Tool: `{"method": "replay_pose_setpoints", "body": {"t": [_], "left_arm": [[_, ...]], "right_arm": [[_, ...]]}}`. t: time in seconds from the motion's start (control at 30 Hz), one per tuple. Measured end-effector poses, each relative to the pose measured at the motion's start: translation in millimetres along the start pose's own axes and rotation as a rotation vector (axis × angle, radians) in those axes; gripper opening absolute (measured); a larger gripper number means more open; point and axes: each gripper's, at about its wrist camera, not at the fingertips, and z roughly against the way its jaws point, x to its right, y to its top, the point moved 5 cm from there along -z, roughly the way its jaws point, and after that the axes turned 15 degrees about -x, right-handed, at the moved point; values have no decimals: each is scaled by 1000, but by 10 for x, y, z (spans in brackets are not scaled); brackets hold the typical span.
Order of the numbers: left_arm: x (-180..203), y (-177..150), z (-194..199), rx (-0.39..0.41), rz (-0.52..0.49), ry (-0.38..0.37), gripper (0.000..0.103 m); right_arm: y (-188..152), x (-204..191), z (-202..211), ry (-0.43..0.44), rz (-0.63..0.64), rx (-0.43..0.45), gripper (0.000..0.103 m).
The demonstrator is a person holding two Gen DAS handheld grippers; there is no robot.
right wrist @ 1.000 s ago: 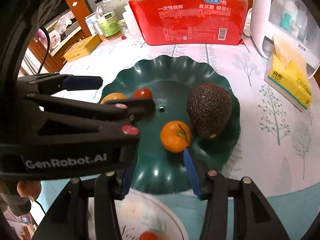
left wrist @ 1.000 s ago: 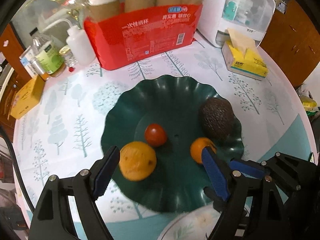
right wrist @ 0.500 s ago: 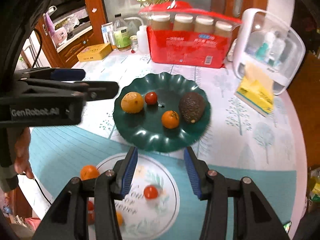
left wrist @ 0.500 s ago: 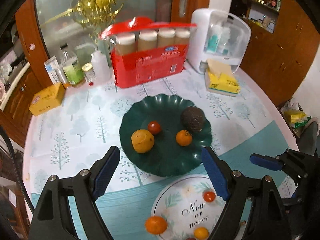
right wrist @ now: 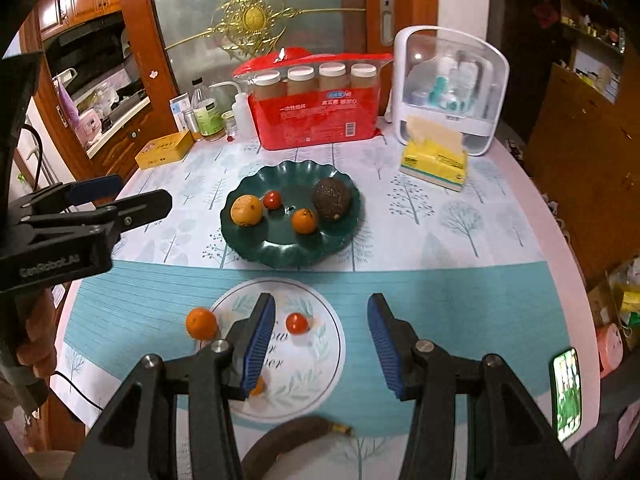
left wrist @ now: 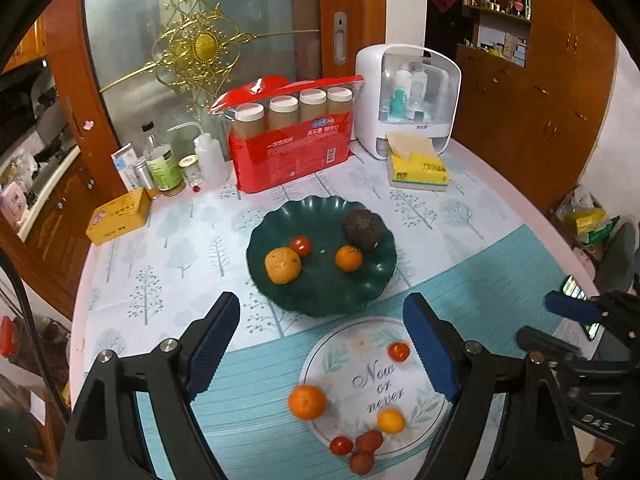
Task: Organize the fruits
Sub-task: 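Withdraw both tools back toward the white fruit plate, then grasp the lychee with the left tool while the right tool grasps the banana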
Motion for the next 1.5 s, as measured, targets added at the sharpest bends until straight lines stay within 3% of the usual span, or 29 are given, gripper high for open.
{"method": "replay_pose_setpoints", "body": {"t": [0.23,0.67,1.03,1.23,1.4,1.5], "left_arm": [[-4,-434,-227,-86,-9,12,83],[-170,-1201,-733,-244,35,-42,83],[-245,-1692,-1102,-340,41,-35,83],[-237,-1861,-1200,-370,51,-66,83],[-153,-1921,-1215,-377,40,-93,83],[-51,-1923,-1208,-365,14,-117,75]], "right_arm": [[-401,-150,31,-41,-3,2,49],[-1111,-303,-438,-78,-28,-123,49],[-1558,-274,-759,-12,-104,-250,49],[-1656,-324,-927,72,-128,-313,49],[-1661,-372,-1042,88,-139,-328,49],[-1603,-388,-1106,127,-164,-328,49]]}}
